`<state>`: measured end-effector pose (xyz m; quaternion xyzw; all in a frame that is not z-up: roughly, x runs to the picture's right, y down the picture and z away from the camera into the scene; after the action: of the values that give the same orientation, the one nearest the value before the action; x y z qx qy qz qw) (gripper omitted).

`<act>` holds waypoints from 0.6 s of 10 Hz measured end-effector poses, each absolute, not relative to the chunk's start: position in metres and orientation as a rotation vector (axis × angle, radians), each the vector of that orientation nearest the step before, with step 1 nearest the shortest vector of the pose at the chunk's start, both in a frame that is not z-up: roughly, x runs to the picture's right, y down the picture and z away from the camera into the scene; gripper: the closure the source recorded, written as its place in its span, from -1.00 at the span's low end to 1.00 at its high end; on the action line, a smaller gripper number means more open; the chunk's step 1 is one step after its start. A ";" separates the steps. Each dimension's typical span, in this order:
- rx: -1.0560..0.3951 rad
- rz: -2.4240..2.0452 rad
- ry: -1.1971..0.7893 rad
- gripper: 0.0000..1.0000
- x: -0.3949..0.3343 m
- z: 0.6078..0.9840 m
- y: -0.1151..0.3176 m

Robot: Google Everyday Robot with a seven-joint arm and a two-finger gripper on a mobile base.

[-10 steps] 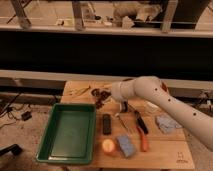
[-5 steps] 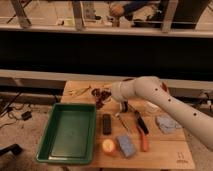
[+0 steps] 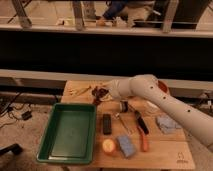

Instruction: Place grapes in metal cup

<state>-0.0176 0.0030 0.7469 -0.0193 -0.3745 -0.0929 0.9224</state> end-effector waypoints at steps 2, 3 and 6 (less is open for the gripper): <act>-0.026 -0.209 -0.774 1.00 -0.028 0.757 -0.008; -0.015 -0.212 -0.771 1.00 -0.028 0.763 -0.013; 0.007 -0.231 -0.770 1.00 -0.039 0.785 -0.026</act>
<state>-0.0394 -0.0260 0.7851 0.0036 -0.3748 -0.1125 0.9202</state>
